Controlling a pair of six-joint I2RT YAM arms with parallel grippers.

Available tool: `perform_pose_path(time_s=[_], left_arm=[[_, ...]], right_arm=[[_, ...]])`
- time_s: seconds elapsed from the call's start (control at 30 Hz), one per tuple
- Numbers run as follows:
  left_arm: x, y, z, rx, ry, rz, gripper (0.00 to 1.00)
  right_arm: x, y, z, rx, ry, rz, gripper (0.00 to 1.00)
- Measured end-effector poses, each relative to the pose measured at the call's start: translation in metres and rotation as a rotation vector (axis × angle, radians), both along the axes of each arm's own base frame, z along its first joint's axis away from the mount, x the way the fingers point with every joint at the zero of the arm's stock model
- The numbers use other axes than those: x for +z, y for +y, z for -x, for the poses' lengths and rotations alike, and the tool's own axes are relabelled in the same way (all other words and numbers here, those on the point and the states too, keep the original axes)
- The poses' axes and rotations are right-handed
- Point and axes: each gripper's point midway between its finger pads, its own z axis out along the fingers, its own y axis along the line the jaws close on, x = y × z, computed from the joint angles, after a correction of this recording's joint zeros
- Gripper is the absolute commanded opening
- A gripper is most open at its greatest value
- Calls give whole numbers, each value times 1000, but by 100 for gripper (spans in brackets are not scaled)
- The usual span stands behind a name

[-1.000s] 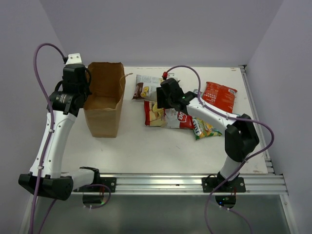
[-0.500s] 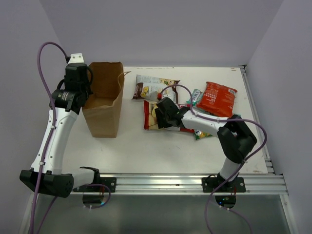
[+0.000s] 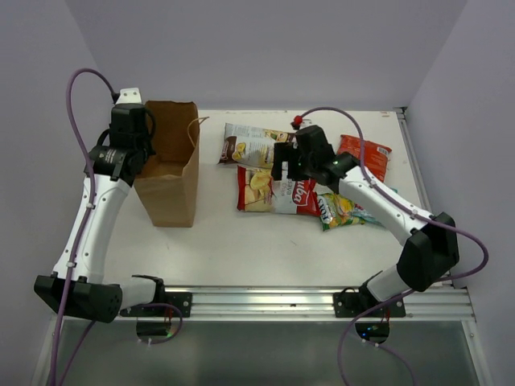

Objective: Place the snacks into the paper bag
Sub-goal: Pick up the snack from the center of the board.

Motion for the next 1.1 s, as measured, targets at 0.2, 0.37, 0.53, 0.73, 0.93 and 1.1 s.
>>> perform_pose_path(time_s=[0.2,0.37,0.53,0.73,0.93,1.1], left_arm=[[-5,-2,-3,-14,18,-5,0],[-5,-3,-3,-22,20,-2,0],[-5,-4,-3,-27,20,1,0],[-5,-5,-3,-31,21,4,0],[-6,-6,-4,-36,21,8,0],[-6,-6,-4,-36,21,7,0]], right_arm=[[-13,-64,-27,-164,58,-27,99],[-45,-90,-23,-234,173,-93,98],[-69,-96,-20,-274,236,-149,98],[-102,-91,-17,-287,290,-185,98],[-131,-84,-21,-284,327,-206,99],[-140,-71,-32,-246,321,-266,98]])
